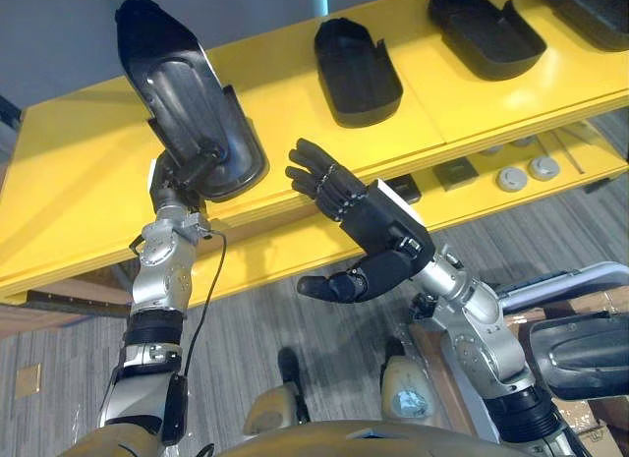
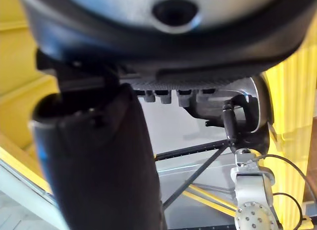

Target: Walk over and take three plastic housings, then place them on the shelf

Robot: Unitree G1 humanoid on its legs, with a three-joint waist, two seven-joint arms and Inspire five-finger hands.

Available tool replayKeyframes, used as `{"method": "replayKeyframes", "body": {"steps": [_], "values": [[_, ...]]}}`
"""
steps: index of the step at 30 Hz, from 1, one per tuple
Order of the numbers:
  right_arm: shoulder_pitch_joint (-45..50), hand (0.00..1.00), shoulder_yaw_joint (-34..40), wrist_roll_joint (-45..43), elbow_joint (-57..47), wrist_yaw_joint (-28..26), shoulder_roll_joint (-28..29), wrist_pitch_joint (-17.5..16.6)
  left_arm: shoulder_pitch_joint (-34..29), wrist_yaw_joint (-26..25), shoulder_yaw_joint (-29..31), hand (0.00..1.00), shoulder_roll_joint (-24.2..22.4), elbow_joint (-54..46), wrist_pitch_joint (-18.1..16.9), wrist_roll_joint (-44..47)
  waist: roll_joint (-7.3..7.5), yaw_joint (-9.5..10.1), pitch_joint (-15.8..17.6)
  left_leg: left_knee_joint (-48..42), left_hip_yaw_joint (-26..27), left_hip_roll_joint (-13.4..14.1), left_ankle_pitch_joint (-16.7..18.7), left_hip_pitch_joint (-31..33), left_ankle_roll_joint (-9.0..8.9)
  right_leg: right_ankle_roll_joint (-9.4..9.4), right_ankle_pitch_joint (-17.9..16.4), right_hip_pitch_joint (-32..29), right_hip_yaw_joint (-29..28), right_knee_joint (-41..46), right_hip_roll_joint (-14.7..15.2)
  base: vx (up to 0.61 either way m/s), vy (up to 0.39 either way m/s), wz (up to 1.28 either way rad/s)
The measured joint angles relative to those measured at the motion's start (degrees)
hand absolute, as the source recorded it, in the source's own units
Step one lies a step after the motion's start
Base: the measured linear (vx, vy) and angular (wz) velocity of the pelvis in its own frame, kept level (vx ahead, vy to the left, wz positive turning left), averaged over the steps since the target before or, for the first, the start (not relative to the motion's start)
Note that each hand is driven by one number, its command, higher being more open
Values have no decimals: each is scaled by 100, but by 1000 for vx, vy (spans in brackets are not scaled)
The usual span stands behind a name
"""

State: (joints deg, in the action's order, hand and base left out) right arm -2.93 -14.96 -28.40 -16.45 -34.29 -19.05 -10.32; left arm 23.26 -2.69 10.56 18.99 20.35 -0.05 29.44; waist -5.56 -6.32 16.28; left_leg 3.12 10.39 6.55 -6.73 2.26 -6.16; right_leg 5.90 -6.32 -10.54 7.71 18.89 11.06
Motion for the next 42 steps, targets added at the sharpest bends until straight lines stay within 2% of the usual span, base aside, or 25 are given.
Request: {"method": "replayKeyframes", "body": {"steps": [5, 11, 14, 21, 23, 25, 29, 34, 36, 38, 39, 40, 41, 42], "values": [[-125, 100, -46, -6, -215, 360, -96, 16, -4, 260, -2, 100, 255, -62, 301, -76, -20, 23, 21, 2, -43, -14, -29, 71, 6, 5, 5, -46, 40, 14, 29, -7, -3, 5], [-126, 100, -45, -16, -493, 381, -96, 145, 131, 206, -5, 100, 355, -68, 512, -343, -59, 9, 84, -4, -16, -24, -28, 60, 6, 6, 5, -47, 21, 24, 45, -3, -1, -1], [-125, 100, -57, -16, -495, 372, -96, 168, 184, 4, -8, 100, 422, -53, 571, -530, -68, -12, 105, -8, 43, -27, -23, 68, 8, 12, 8, -91, -23, 46, 48, -20, -6, -7], [-139, 100, -165, -23, -635, 372, -80, 166, 833, -676, -24, 100, 433, 266, 708, -990, -22, -32, 297, -90, 50, -3, -17, 131, 2, 24, 24, -141, -36, 95, 35, 0, 0, 0], [-141, 100, -200, -22, -635, 399, -74, 166, 997, -1094, -46, 100, 433, 302, 783, -1144, 9, -52, 325, -87, 57, 0, -17, 133, 2, 43, 41, -141, -38, 66, 25, 0, 0, 0], [-141, 100, -217, -17, -635, 428, -72, 165, 1114, -1292, -69, 100, 433, 407, 756, -1220, 15, -64, 329, -83, 57, 7, -18, 142, 2, 47, 75, -132, -47, 11, 13, 0, 0, 0], [61, 100, -248, 8, -628, 558, 149, 33, 1224, -1909, -72, 100, 435, 424, 555, -1202, 50, -158, 349, -60, 83, 16, -18, 130, 3, 57, 165, -92, -74, -132, -21, 19, -1, -3], [614, 100, -129, 152, -536, 627, 364, -379, 1153, -1963, -11, 100, 434, -196, 61, -1182, 70, -166, 341, 56, 106, 5, 0, -157, 8, 77, 206, 224, -79, -331, -38, 40, 2, -5], [731, 100, -58, 353, -467, 631, 378, -550, 791, -1849, 77, 100, 421, -1180, -289, -1191, 91, -178, 330, 125, 112, 1, 17, -316, 14, 95, 218, 412, -52, -454, -47, 33, 8, -2], [862, 100, 53, 536, -428, 749, 401, -653, 170, -1657, 185, 100, 301, -2390, -690, -1215, 95, -156, 317, 131, 88, 6, 85, -510, 2, 121, 233, 724, 11, -642, -58, 36, 12, 3], [905, 100, 87, 574, -425, 776, 418, -672, -15, -1619, 227, 100, 232, -2650, -764, -1231, 91, -146, 284, 131, 82, 6, 100, -546, 3, 124, 235, 780, 38, -685, -58, 42, 12, 4], [961, 100, 130, 579, -423, 840, 428, -701, -302, -1574, 298, 100, 90, -3003, -875, -1317, 91, -118, 217, 137, 70, 5, 123, -590, 0, 131, 239, 869, 71, -749, -59, 72, 9, 13], [1063, 100, 209, 748, -419, 993, 449, -810, -746, -1459, 353, 100, -202, -3382, -1081, -1461, 77, -56, 14, 149, 20, 2, 137, -584, 4, 144, 247, 930, 140, -838, -57, 79, 5, 16], [1101, 100, 245, 804, -417, 1047, 484, -859, -931, -1408, 353, 100, -324, -3515, -1133, -1461, 83, -15, -40, 156, -3, 3, 137, -603, 4, 144, 247, 977, 170, -867, -58, 88, -2, 25]]}}
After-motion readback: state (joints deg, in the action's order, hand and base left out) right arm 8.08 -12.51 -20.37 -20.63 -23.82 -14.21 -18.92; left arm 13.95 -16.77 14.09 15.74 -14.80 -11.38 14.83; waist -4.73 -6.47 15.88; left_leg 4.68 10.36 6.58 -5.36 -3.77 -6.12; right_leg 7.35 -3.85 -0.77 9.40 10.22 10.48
